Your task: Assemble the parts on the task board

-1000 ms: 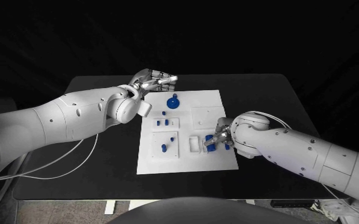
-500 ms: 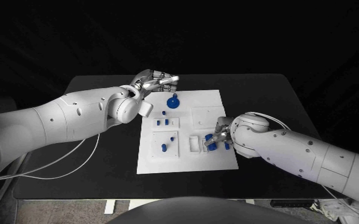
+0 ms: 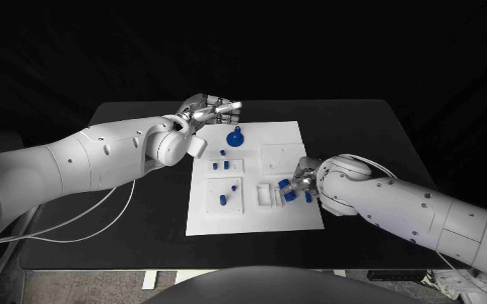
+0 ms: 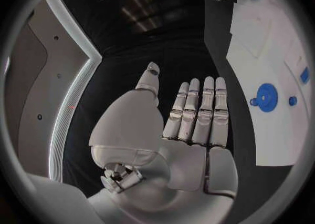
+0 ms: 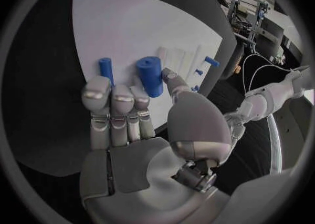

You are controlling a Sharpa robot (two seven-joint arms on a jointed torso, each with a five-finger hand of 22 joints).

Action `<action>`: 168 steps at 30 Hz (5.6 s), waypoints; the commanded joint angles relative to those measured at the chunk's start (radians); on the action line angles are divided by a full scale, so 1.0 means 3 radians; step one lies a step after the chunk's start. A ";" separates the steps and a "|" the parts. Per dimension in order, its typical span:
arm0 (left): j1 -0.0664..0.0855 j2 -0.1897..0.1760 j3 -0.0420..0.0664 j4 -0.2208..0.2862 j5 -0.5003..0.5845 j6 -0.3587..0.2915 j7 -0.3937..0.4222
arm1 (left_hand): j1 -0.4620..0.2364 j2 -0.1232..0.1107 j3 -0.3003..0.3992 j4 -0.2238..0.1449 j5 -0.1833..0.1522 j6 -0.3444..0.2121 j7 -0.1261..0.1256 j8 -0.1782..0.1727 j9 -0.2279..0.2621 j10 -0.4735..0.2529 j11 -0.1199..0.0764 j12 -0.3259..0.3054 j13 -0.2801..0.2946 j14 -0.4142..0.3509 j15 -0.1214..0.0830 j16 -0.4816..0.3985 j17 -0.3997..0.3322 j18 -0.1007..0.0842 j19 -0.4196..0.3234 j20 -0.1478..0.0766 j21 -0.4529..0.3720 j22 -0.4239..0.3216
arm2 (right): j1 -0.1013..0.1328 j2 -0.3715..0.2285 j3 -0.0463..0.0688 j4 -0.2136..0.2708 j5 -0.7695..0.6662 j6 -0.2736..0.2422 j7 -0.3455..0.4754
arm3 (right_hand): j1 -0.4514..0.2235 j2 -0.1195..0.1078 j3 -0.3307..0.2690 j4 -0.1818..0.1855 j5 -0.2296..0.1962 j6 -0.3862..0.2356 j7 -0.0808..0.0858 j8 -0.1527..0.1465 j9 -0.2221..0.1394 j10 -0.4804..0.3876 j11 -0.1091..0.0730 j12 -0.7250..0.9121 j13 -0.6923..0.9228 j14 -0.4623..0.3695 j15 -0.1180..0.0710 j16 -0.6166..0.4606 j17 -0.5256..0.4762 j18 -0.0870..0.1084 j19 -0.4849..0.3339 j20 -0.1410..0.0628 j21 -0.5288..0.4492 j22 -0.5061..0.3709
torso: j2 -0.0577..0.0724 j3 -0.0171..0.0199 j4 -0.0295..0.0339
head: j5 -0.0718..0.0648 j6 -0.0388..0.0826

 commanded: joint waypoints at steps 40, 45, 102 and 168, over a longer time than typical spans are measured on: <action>-0.0003 -0.0009 0.0003 -0.0014 0.0000 0.0256 0.0019 | -0.0009 -0.0006 0.0015 -0.0035 0.0021 -0.0040 0.0000 -0.0009 0.0003 -0.0040 -0.0016 -0.0004 -0.0002 -0.0040 0.0005 -0.0017 -0.0004 -0.0043 -0.0035 0.0014 0.0022 -0.0004 | 0.0002 0.0021 0.0026 0.0290 0.0524 -0.0135 0.0123 | 0.0155 -0.0096 0.0008 0.0067 0.0066 0.0086 -0.0021 0.0015 -0.1153 0.0008 -0.0028 -0.0043 -0.0051 0.0004 -0.0039 -0.0051 0.0001 -0.0011 0.0135 -0.0015 0.0033 0.0348 | 0.0006 -0.0003 0.0007 | 0.0028 0.0001; -0.0003 -0.0010 0.0003 -0.0014 0.0000 0.0257 0.0014 | -0.0014 -0.0001 0.0013 -0.0033 0.0020 -0.0039 0.0000 -0.0009 0.0003 -0.0040 -0.0017 -0.0004 -0.0002 -0.0034 0.0004 -0.0016 -0.0003 -0.0043 -0.0036 0.0015 0.0022 -0.0004 | 0.0002 0.0059 0.0021 0.0255 0.0450 -0.0090 0.0074 | 0.0144 -0.0090 -0.0007 0.0085 0.0065 0.0087 -0.0022 0.0014 -0.1154 0.0009 -0.0028 -0.0040 -0.0050 0.0005 -0.0038 -0.0045 0.0009 -0.0012 0.0135 -0.0014 0.0034 0.0348 | 0.0004 -0.0002 0.0005 | 0.0031 0.0002; -0.0002 -0.0025 0.0003 -0.0041 0.0039 0.0231 -0.0014 | -0.0136 -0.0046 -0.0011 0.0243 -0.0081 -0.0044 0.0022 -0.0007 0.0004 -0.0044 0.0004 -0.0003 -0.0002 -0.0019 -0.0003 -0.0017 -0.0002 -0.0060 -0.0048 0.0007 0.0022 -0.0004 | -0.0006 -0.0010 0.0006 0.0399 0.0448 0.0074 0.0055 | -0.0097 -0.0179 -0.0378 0.0977 -0.0980 0.0082 -0.0028 0.0018 -0.1017 0.0032 -0.0018 -0.0030 -0.0083 0.0017 -0.0031 -0.0012 0.0121 -0.0011 0.0138 -0.0009 0.0069 0.0356 | 0.0003 0.0000 0.0000 | 0.0058 -0.0009; 0.0000 -0.0006 0.0003 -0.0114 0.0030 0.0225 -0.0157 | -0.0146 0.0030 -0.0022 0.0220 -0.0101 -0.0041 0.0035 -0.0008 0.0004 -0.0042 0.0013 -0.0004 -0.0002 0.0032 -0.0019 -0.0015 -0.0001 -0.0010 0.0069 -0.0011 0.0097 0.0018 | -0.0111 -0.0034 0.0015 0.0401 0.0283 0.0316 0.0000 | 0.0014 0.0083 0.0093 -0.0199 -0.0403 0.0202 -0.0067 0.0014 -0.1081 0.0049 -0.0047 0.0028 -0.0052 0.0025 -0.0037 0.0012 0.0164 -0.0028 0.0129 -0.0013 0.0120 0.0360 | 0.0006 -0.0001 0.0002 | 0.0056 -0.0038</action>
